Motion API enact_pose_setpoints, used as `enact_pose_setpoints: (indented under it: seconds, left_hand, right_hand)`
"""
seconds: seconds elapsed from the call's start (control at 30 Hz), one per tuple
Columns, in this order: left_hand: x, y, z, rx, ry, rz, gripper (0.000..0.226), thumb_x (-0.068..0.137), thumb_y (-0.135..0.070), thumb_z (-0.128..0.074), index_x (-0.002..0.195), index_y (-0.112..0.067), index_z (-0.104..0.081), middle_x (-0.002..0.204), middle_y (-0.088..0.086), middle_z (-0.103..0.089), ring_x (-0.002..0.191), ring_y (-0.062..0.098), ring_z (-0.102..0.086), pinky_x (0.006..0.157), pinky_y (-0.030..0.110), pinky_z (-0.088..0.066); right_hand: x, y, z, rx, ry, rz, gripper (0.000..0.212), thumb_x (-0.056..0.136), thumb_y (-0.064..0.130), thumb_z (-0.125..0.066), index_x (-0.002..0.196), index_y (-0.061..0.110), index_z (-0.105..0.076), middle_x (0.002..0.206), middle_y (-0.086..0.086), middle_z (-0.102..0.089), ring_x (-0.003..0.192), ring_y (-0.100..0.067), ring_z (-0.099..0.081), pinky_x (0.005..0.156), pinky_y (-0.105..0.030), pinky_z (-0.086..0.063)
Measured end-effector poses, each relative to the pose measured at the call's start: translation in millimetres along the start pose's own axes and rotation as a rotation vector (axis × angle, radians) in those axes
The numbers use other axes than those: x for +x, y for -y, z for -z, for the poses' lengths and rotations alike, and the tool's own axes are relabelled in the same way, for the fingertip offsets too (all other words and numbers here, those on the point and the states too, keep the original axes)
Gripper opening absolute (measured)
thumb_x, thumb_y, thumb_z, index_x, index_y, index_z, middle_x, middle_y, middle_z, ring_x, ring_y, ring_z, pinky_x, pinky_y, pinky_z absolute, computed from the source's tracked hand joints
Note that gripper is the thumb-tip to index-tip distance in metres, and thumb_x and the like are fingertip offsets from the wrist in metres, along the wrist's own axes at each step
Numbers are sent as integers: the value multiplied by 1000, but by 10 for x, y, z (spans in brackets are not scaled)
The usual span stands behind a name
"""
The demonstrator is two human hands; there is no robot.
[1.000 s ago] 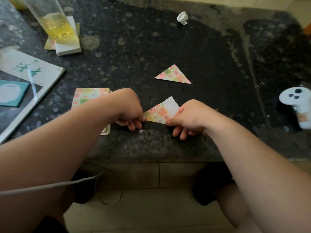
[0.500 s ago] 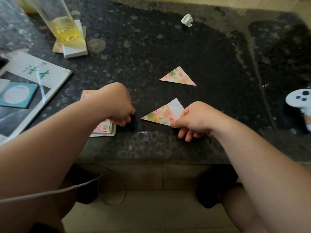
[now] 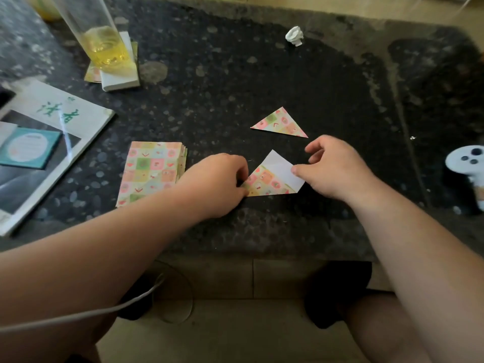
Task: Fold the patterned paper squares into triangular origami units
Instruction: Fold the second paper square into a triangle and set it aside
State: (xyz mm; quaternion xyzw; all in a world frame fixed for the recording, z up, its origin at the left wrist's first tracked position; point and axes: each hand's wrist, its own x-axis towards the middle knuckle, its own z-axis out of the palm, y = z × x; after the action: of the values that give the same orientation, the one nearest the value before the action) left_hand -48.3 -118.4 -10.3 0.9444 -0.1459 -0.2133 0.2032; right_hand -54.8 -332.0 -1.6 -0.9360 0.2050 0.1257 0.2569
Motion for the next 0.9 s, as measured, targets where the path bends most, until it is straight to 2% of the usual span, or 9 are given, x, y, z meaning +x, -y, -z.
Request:
enact_pose_setpoints:
  seconds: [0.07, 0.23, 0.33, 0.43, 0.53, 0.63, 0.73, 0.83, 0.9]
  left_hand:
    - [-23, -24, -36, 16, -8, -41, 11, 94, -35, -67, 101, -38, -59, 103, -14, -51, 100, 13, -55, 85, 31, -50]
    - [-59, -50, -95, 107, -55, -120, 32, 98, -43, -60, 127, -30, -63, 130, -8, -48, 126, 15, -43, 104, 34, -44]
    - [-95, -54, -108, 68, -196, -182, 38, 94, -51, -63, 124, -29, -64, 127, -11, -48, 122, 11, -40, 100, 28, -39]
    - [-114, -16, -80, 72, -298, -262, 43, 86, -54, -72, 120, -29, -66, 122, -11, -50, 119, 11, -41, 97, 24, -36]
    - [-118, 66, -97, 56, -335, -316, 35, 84, -41, -79, 115, -25, -72, 119, -7, -55, 117, 16, -48, 94, 25, -38]
    - [-120, 142, -171, 36, -425, -381, 18, 87, -23, -76, 104, -20, -78, 110, -2, -63, 99, 23, -62, 81, 37, -53]
    - [-136, 201, -219, -2, -490, -459, 18, 88, -18, -66, 99, -16, -81, 105, -2, -68, 83, 22, -68, 69, 32, -55]
    - [-153, 220, -224, -70, -487, -495, 17, 90, -14, -65, 99, -13, -80, 105, -2, -72, 88, 17, -69, 75, 31, -58]
    - [-144, 234, -225, -91, -478, -481, 14, 89, -9, -71, 99, -12, -80, 106, -2, -73, 95, 13, -68, 86, 26, -55]
  right_hand:
    - [-25, 28, -61, 10, 51, 22, 46, 83, 34, -81, 124, 29, -60, 109, 7, -63, 99, -13, -62, 80, -30, -48]
    - [-76, 110, -146, 82, 141, 10, 38, 87, 22, -79, 121, 31, -62, 110, 5, -69, 95, -15, -68, 75, -29, -53]
    - [-130, 160, -151, 332, 143, -94, 47, 89, 13, -78, 126, 34, -59, 113, 6, -63, 70, -14, -71, 53, -26, -56]
    - [-179, 220, -150, 747, 209, -217, 58, 92, 0, -72, 142, 25, -55, 120, -3, -61, 78, -23, -77, 58, -33, -62]
    - [-228, 225, -158, 961, 276, -250, 61, 96, -4, -65, 148, 21, -47, 109, -15, -73, 79, -27, -79, 61, -36, -62]
    - [-287, 233, -181, 946, 316, -259, 64, 95, -1, -67, 149, 24, -46, 110, -15, -74, 78, -26, -79, 62, -36, -62]
    - [-312, 224, -195, 906, 327, -262, 64, 94, 1, -69, 148, 27, -48, 114, -16, -73, 80, -26, -79, 65, -38, -63]
    - [-299, 178, -185, 744, 300, -187, 62, 94, 4, -70, 146, 28, -49, 111, -12, -73, 77, -21, -78, 63, -37, -63]
    - [-266, 97, -170, 394, 184, 12, 54, 94, 9, -71, 140, 30, -54, 99, 3, -73, 77, -11, -75, 65, -31, -63]
